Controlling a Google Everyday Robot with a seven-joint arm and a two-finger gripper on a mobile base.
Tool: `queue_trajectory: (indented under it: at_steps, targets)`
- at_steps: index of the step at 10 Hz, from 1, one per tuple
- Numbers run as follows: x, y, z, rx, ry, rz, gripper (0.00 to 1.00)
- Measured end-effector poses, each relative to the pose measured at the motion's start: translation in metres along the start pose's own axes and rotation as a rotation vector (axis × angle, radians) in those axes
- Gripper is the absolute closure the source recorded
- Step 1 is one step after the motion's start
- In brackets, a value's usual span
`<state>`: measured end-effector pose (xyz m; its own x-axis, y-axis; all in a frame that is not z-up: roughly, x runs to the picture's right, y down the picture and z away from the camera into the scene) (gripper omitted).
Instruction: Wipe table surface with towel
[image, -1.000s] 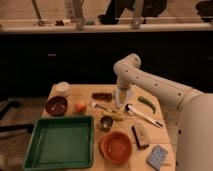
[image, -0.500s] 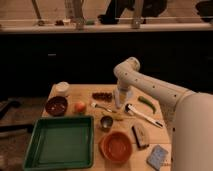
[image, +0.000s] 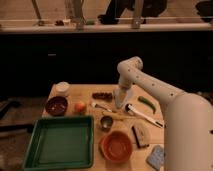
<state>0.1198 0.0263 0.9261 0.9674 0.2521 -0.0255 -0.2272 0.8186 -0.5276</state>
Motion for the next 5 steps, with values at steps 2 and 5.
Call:
queue_trajectory:
  at_steps: [2, 5]
  targets:
    - [-0.001, -0.005, 0.011, -0.038, -0.045, 0.014, 0.20]
    - [-0.012, -0.007, 0.031, -0.073, -0.059, 0.008, 0.20]
